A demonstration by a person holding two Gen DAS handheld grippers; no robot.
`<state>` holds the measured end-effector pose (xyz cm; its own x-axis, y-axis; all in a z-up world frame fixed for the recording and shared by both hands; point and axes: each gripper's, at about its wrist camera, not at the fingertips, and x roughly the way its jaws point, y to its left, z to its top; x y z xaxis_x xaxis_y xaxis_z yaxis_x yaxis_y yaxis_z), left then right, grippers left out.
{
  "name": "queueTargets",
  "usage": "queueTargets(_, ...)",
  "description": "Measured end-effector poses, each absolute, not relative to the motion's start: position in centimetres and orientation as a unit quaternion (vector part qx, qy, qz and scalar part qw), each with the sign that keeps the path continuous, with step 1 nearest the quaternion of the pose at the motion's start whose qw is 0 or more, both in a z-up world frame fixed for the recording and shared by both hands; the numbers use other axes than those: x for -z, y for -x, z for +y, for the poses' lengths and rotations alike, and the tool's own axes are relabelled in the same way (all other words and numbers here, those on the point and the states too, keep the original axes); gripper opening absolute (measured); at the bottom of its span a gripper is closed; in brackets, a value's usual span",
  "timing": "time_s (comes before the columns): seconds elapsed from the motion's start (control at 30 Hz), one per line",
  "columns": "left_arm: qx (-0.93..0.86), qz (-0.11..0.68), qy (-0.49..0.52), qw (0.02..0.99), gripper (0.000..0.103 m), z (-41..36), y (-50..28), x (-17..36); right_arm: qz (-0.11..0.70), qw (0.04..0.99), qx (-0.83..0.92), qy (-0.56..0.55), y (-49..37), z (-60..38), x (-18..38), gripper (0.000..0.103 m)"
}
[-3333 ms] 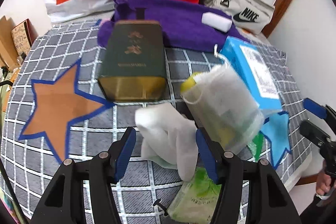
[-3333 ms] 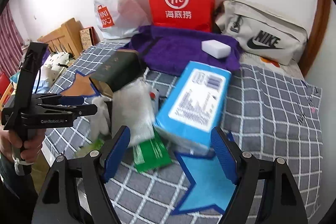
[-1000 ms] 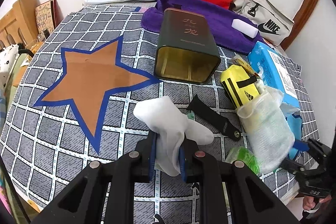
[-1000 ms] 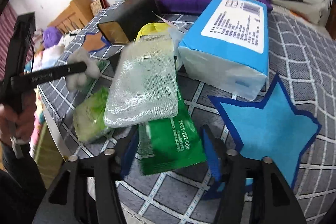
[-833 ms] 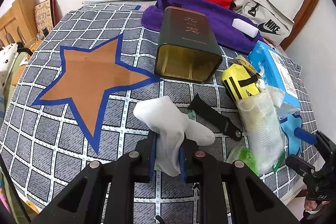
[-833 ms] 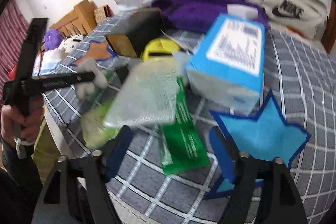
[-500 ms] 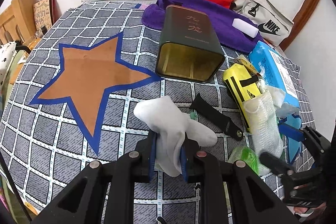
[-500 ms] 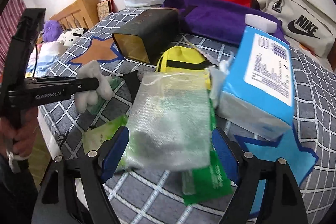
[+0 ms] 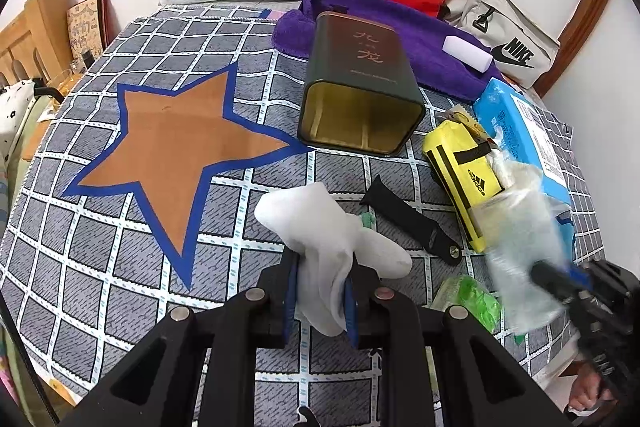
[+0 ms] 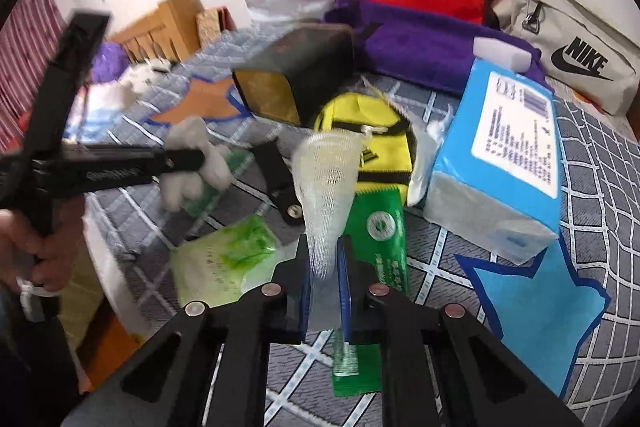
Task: Organize soft objects
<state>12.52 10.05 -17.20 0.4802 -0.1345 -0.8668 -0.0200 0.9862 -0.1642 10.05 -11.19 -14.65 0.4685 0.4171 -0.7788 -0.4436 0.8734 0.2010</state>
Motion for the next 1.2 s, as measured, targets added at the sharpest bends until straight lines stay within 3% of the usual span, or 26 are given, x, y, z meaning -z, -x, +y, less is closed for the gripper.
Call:
queueTargets(0.23,0.032,0.495,0.073,0.865,0.018,9.6,-12.0,16.0,0.436,0.873,-0.219,-0.013,-9.1,-15.4,12.6,0.01)
queueTargets(0.7,0.033,0.469,0.079,0.879,0.018,9.3,-11.2,12.3,0.494,0.854,-0.161,-0.019,-7.4,-20.6,15.7,0.008)
queueTargets(1.2,0.038,0.441,0.08,0.893,0.018,8.3,-13.4,7.5,0.421,0.889,-0.179,-0.029,-10.2,-21.7,7.6,0.008)
